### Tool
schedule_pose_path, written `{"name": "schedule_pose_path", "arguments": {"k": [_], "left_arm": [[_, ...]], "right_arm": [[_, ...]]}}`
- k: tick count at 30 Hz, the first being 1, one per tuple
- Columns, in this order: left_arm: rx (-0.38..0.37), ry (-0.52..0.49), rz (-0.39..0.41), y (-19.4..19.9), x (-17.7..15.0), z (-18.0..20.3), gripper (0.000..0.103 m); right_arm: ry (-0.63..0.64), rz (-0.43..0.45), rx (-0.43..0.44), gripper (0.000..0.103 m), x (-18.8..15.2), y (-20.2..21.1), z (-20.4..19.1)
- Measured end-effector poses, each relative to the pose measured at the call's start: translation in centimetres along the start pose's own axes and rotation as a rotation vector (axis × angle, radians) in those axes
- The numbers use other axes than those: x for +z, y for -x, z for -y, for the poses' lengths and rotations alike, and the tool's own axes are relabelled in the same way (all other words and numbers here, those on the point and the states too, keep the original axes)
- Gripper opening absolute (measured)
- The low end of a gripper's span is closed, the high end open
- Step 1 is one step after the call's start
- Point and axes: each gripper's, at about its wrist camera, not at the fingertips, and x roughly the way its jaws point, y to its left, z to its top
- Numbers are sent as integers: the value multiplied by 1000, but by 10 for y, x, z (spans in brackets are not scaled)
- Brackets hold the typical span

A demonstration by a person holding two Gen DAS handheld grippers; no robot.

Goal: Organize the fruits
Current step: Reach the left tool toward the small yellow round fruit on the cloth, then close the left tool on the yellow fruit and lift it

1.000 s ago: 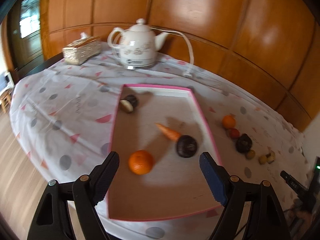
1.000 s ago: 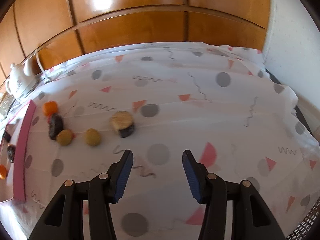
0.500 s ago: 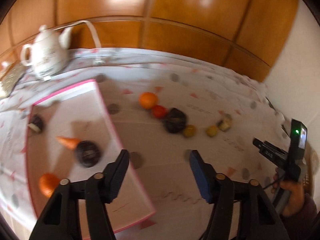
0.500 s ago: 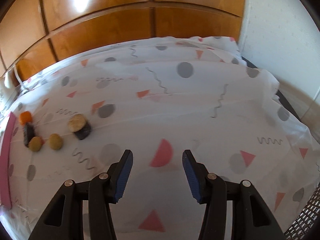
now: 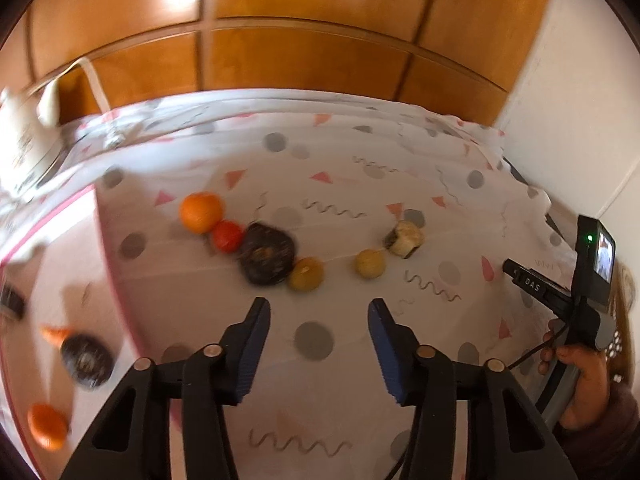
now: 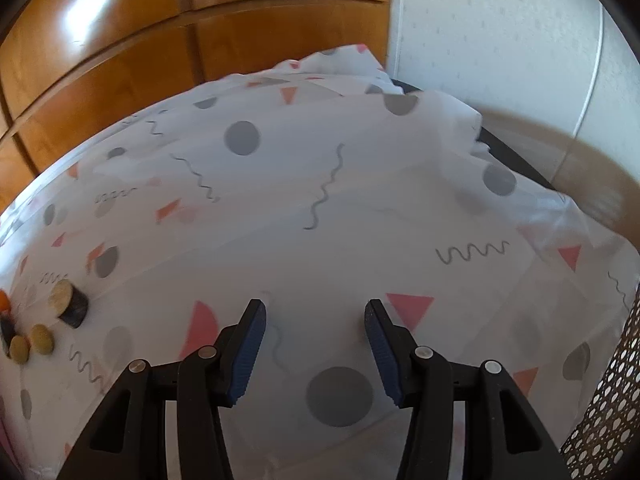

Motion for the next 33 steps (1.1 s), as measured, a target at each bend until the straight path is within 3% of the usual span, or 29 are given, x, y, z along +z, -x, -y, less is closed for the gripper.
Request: {"name": "schedule_pose_path", "arguments": {"k": [8,17,19,25,33], "left_arm": [[-40,-167,-33,-36,21,39,43],[3,-212,-110,-88,32,56,43],[3,-216,-130,-96,29,57,27],[-12,-167,-104,-84,19,48,26],[-11,-9,-31,-31,5,12,26]], "right_arm": [[5,12,-3,54,1,-6,0],[15,23,1,59,-2,-6,-4],[19,25,3,60,-2,-6,-5],[21,26,5,61,-1,-6,-4],[26,29,4,61,0,-7,-5]]}}
